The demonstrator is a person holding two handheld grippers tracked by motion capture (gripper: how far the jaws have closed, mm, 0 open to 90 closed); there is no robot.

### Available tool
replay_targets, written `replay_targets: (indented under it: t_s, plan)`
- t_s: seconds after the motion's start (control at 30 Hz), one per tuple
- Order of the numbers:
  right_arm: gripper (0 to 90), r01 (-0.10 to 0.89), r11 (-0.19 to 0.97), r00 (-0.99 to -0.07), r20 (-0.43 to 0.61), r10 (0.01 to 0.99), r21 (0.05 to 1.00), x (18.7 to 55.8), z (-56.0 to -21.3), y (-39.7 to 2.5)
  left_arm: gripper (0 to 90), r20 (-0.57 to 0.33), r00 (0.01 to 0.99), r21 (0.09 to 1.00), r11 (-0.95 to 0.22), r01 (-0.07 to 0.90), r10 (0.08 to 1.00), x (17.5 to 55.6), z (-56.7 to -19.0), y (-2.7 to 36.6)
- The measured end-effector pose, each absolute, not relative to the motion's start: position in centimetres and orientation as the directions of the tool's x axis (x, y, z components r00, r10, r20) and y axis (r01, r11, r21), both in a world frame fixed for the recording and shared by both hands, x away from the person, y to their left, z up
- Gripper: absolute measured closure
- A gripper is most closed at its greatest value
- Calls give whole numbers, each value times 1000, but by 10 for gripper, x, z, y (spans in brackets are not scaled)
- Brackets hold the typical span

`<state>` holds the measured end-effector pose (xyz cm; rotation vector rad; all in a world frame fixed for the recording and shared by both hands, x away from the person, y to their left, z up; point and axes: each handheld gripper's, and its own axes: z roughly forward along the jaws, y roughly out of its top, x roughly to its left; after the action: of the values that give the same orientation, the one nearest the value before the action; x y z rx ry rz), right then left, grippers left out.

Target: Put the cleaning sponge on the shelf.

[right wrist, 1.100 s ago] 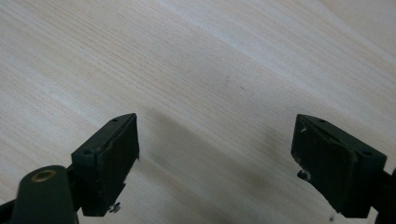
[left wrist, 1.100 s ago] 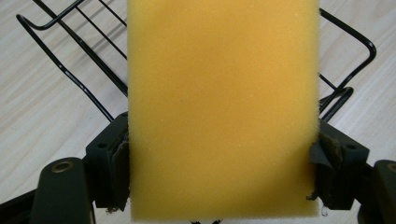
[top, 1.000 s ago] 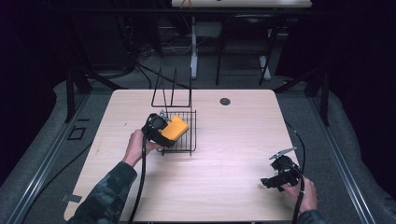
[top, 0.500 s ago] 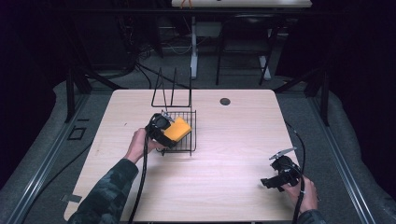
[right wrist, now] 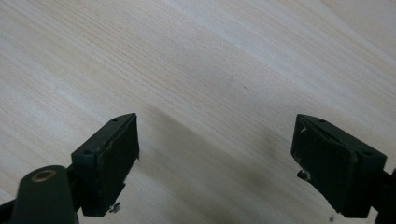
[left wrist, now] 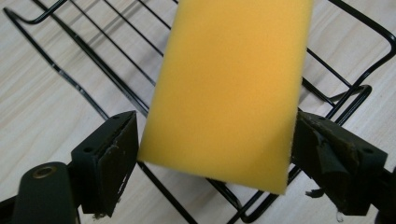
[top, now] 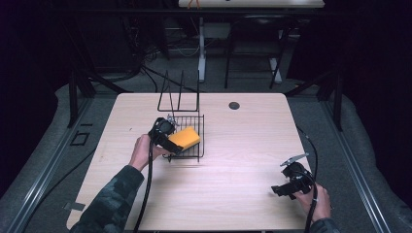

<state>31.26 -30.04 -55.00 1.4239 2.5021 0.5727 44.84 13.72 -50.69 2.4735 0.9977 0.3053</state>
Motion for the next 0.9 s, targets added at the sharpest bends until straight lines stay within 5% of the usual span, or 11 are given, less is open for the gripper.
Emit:
replay_targets:
  t_s: [0.5, 0.9]
  plan:
    - [148, 778, 459, -514, 14, 858, 429, 312, -550, -300, 280, 28, 783, 490, -692, 531, 621, 445, -505, 141]
    - [148, 783, 460, -513, 16, 858, 417, 312, -549, -300, 273, 17, 833, 482, -734, 478, 553, 450, -506, 143]
